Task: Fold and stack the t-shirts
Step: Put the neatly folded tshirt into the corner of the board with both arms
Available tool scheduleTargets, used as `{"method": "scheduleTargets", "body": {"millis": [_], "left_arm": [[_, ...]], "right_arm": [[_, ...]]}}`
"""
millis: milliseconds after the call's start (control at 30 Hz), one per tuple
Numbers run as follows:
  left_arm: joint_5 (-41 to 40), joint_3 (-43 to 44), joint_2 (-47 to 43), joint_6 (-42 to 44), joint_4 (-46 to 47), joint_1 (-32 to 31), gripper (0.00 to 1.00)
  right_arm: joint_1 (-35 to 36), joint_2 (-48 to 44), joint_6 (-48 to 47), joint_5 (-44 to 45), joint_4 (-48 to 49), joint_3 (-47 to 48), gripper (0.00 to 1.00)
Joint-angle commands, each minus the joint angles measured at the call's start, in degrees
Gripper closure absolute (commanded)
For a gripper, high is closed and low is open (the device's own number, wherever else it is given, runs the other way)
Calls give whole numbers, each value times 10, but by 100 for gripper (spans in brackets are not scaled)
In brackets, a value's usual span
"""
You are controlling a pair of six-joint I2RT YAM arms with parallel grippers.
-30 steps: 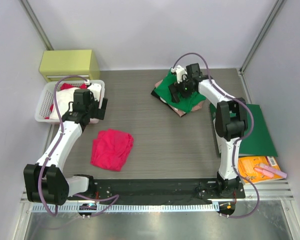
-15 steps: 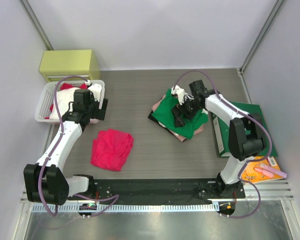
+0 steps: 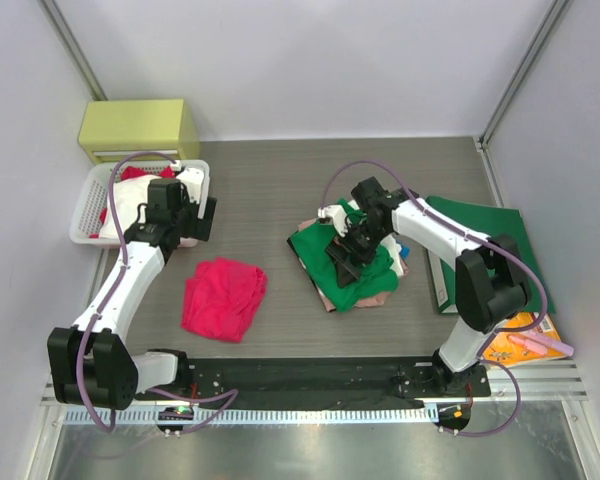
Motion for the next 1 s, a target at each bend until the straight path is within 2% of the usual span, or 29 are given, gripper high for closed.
{"method": "scheduleTargets", "body": {"millis": [0, 133, 267, 400, 533, 633, 800, 900, 967], "left_arm": [[9, 1, -12, -2, 4, 4, 8], [14, -3, -12, -2, 9, 4, 8], [16, -2, -9, -3, 9, 4, 8], [14, -7, -18, -3, 11, 4, 8], [12, -9, -20, -3, 12, 4, 8], [14, -8, -20, -4, 11, 4, 8], [21, -11, -26, -11, 10, 4, 7], [54, -9, -28, -13, -23, 2, 7], [109, 9, -21, -1, -67, 1, 6]], "right_arm": [[6, 12, 43, 25, 56, 3, 0], [8, 23, 63, 54, 116, 12, 0], [17, 50, 71, 44, 117, 44, 0], [38, 40, 66, 38, 97, 66, 0], [52, 10, 65, 15, 45, 109, 0], [63, -11, 62, 7, -32, 165, 0], [68, -73, 89, -6, -71, 244, 0], [68, -118, 101, -35, -67, 245, 0], [72, -141, 105, -36, -44, 195, 0]]}}
